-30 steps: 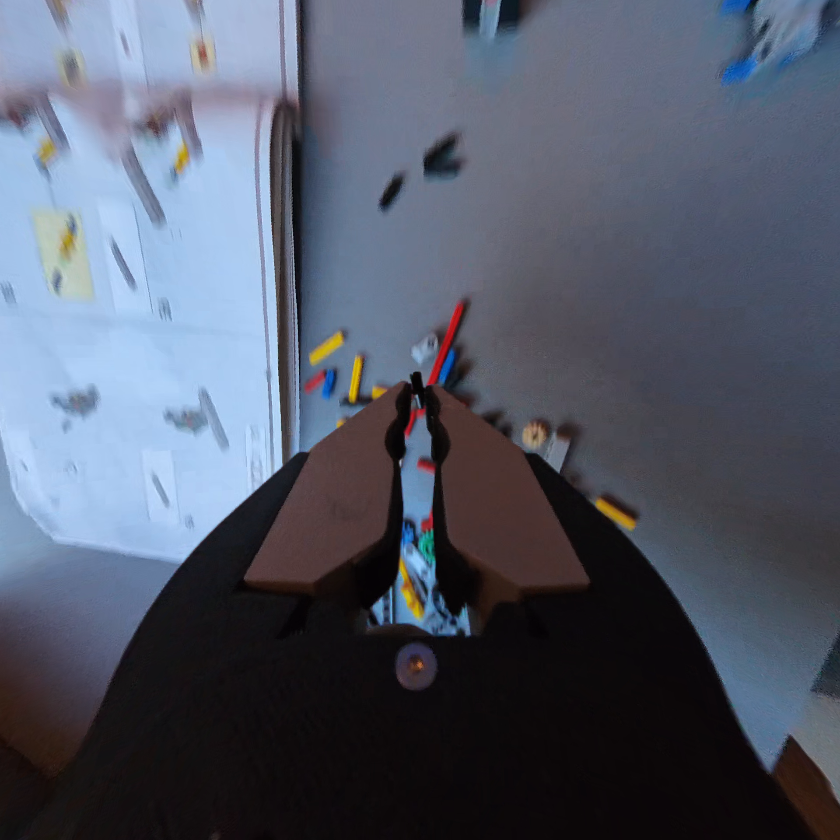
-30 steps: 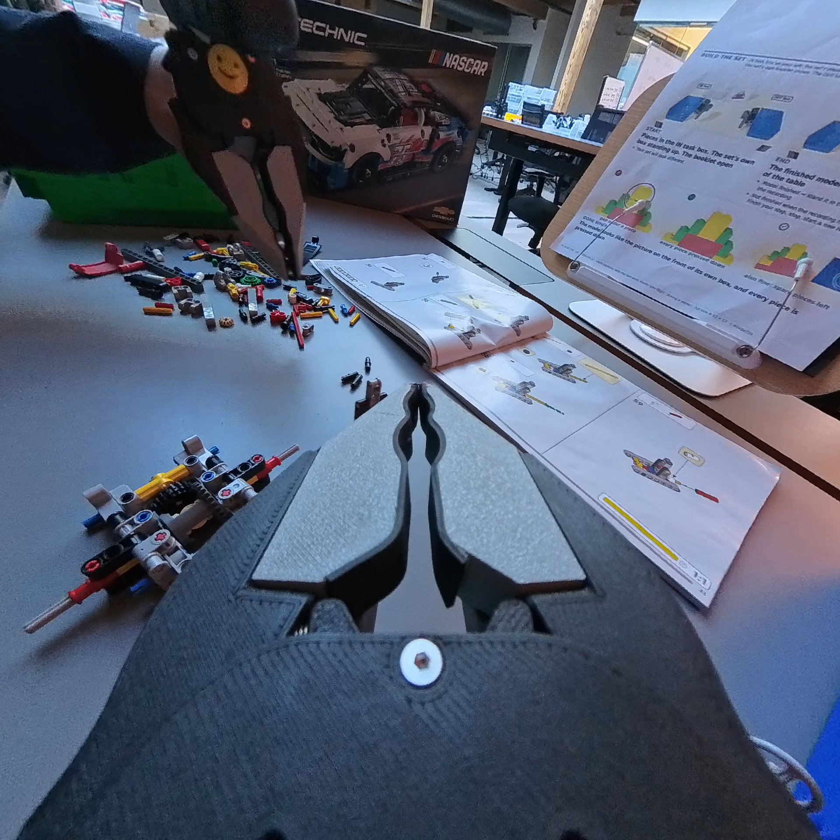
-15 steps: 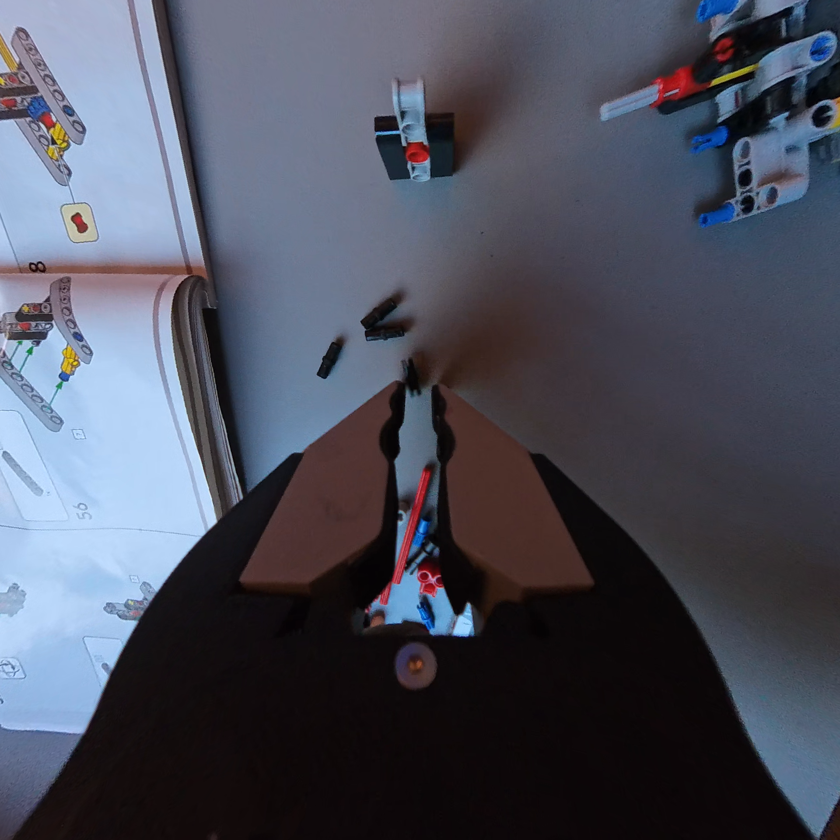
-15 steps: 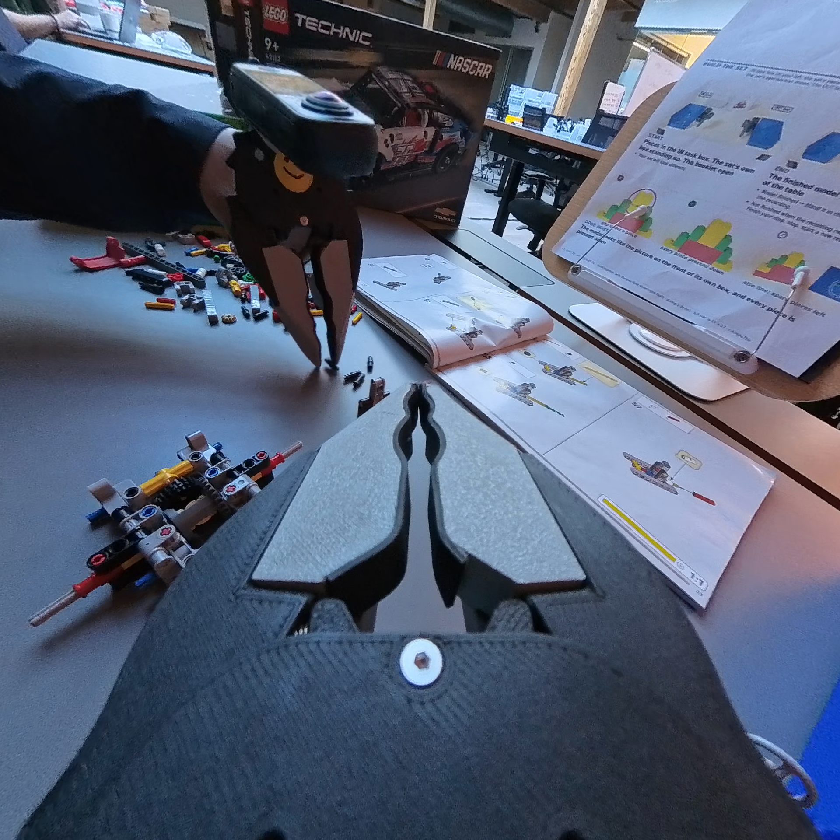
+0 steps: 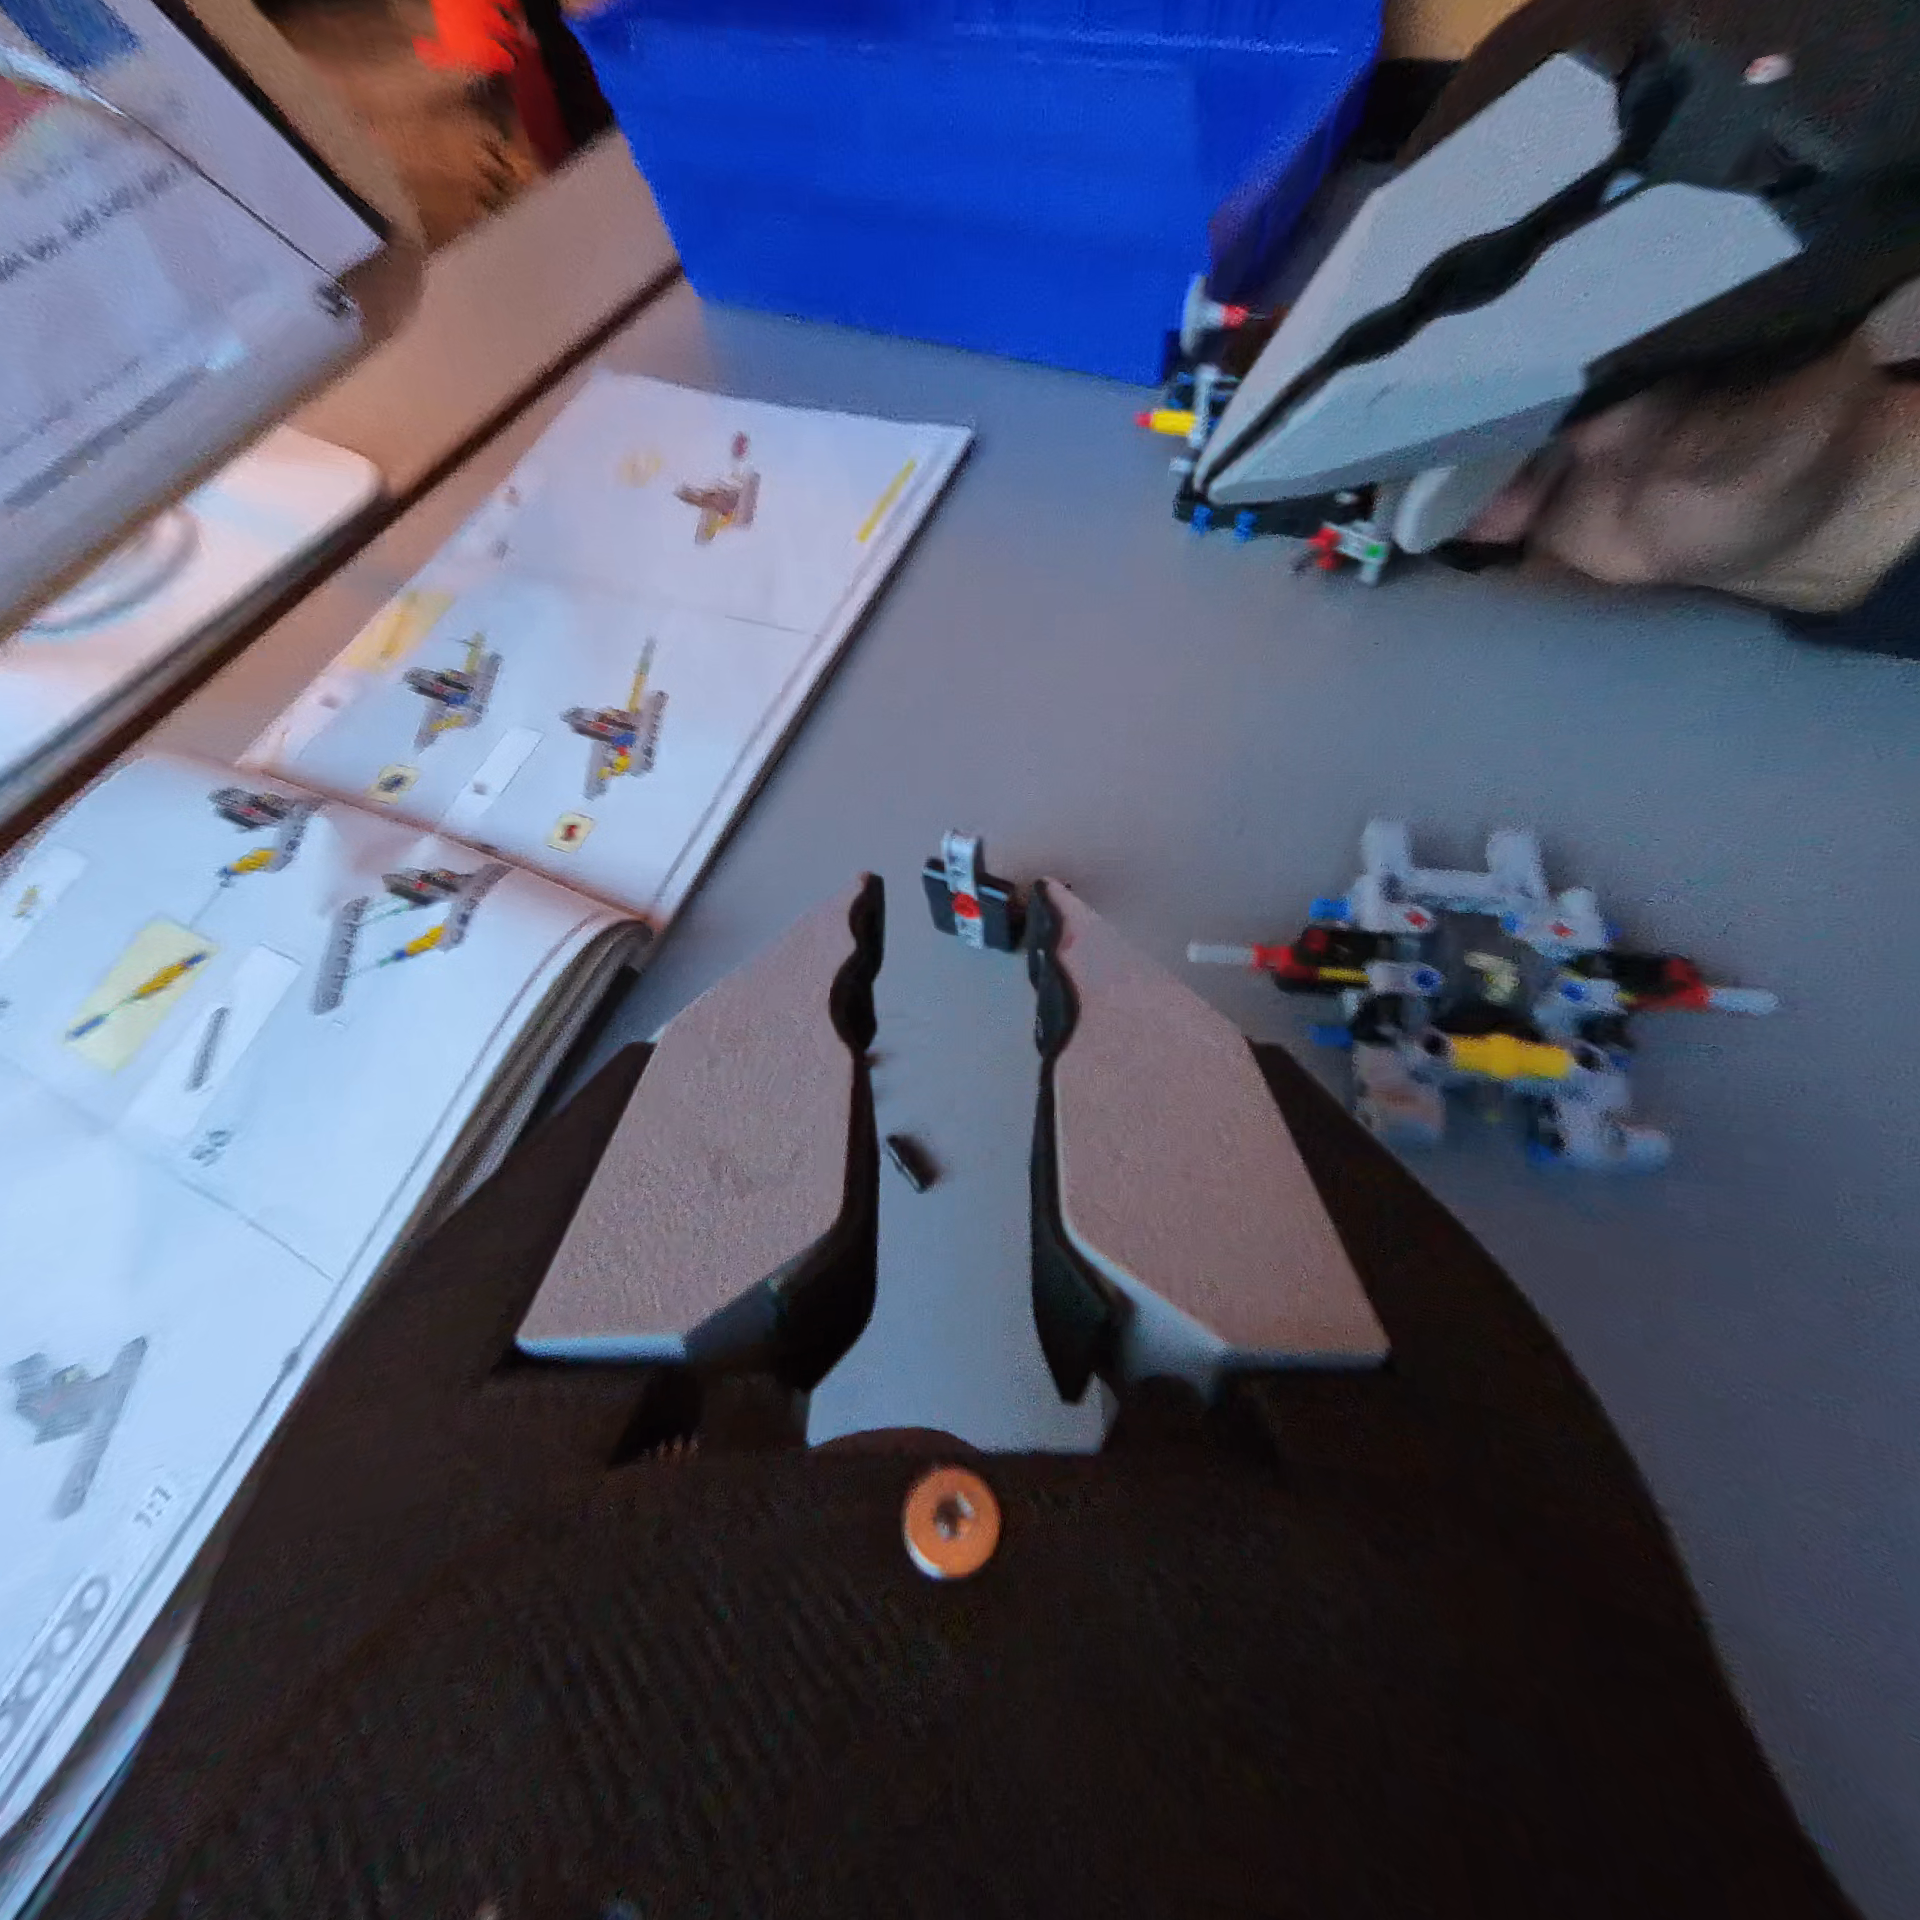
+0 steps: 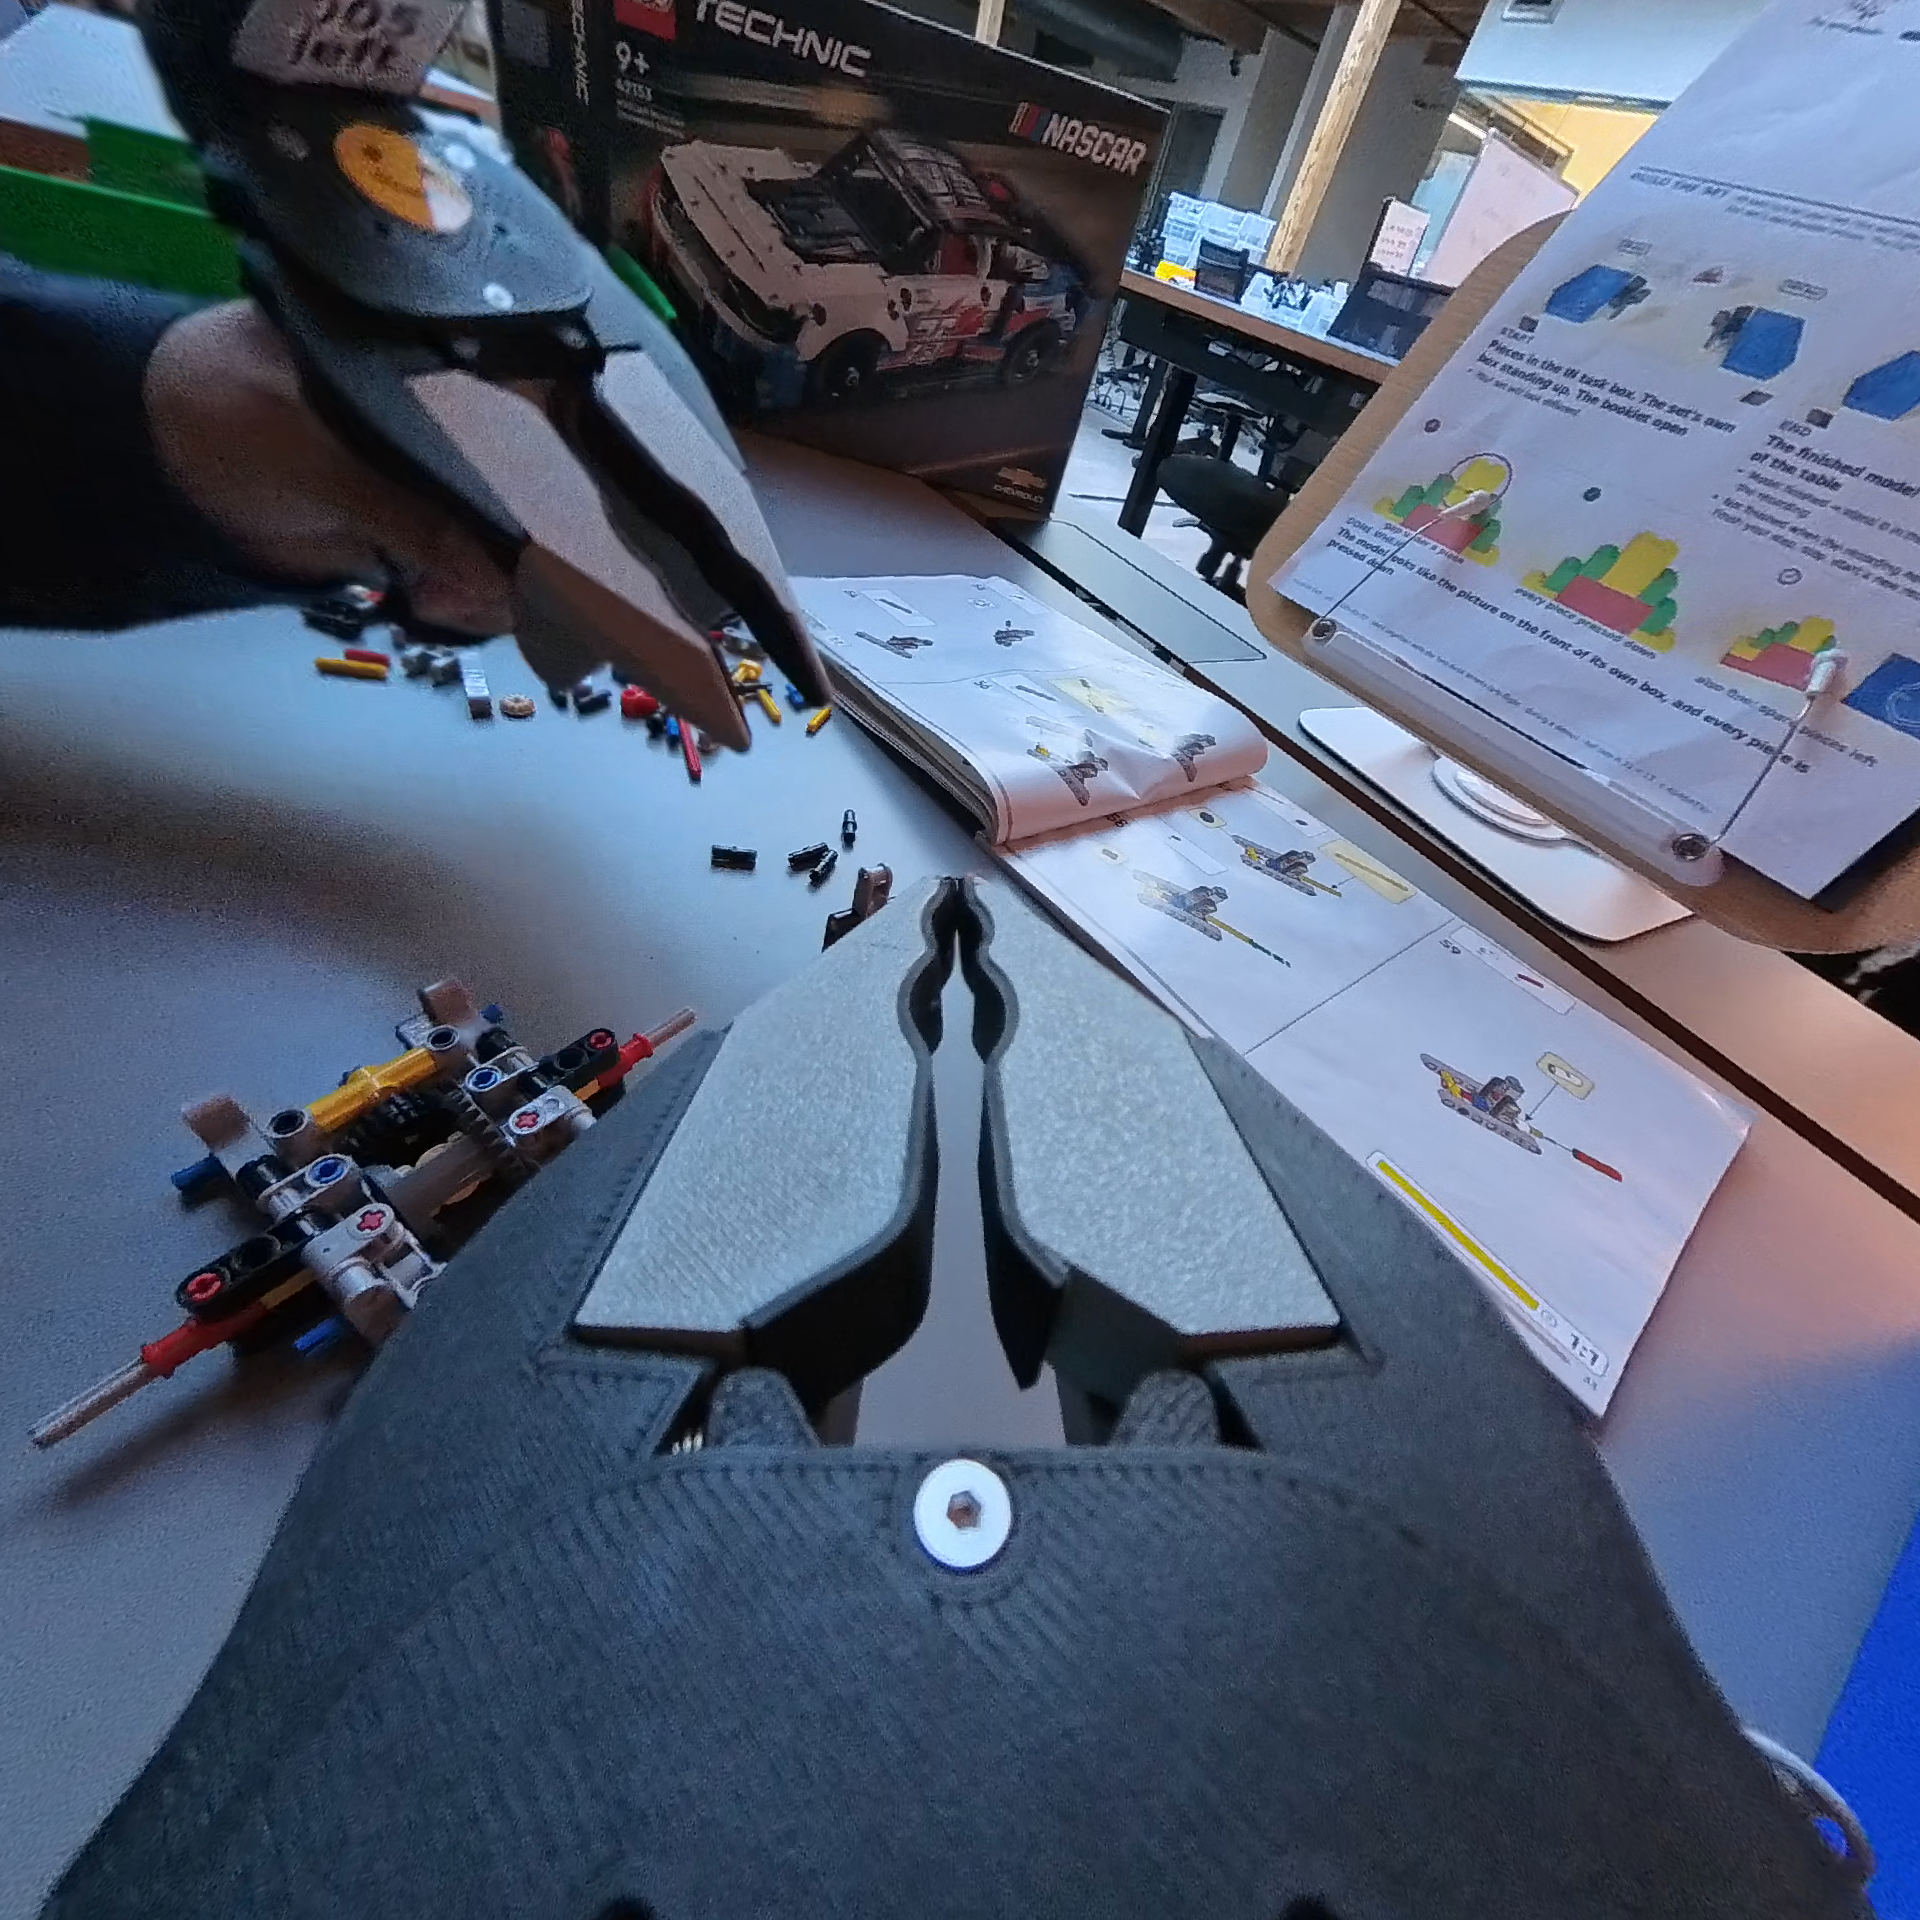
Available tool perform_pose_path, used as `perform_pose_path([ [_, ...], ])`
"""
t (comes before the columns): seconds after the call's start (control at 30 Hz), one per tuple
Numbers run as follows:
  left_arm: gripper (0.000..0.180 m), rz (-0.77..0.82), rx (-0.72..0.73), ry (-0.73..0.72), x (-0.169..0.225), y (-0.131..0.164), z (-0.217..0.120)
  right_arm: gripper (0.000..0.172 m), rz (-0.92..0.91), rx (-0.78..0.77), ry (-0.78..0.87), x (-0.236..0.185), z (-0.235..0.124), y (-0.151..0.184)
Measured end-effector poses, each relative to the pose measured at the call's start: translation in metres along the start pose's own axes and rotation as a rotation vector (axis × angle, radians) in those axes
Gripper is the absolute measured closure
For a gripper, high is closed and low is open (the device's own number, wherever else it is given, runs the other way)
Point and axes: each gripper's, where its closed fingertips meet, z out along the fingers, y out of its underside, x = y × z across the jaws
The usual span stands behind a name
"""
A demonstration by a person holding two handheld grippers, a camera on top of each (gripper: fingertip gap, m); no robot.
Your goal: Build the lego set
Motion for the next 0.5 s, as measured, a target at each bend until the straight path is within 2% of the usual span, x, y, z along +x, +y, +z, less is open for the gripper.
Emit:
perform_pose_path([
  [0.07,0.153,0.081,0.052,-0.133,-0.01,-0.003,0.007,0.172,-0.013,-0.002,0.019,0.001,0.003,0.001],
  [0.13,0.154,0.121,0.139,-0.2,-0.016,-0.016,0.009,0.17,-0.024,-0.011,0.046,0.003,0.005,0.004],
  [0.27,0.15,0.093,0.264,-0.211,-0.024,-0.032,0.013,0.163,-0.035,0.015,0.118,0.012,0.007,0.002],
  [0.4,0.15,0.047,0.304,-0.166,-0.023,-0.03,0.016,0.163,-0.039,0.081,0.196,0.023,0.006,-0.005],
  [0.5,0.15,0.074,0.32,-0.178,-0.022,-0.033,0.011,0.16,-0.021,0.012,0.194,0.025,0.012,0.006],
])
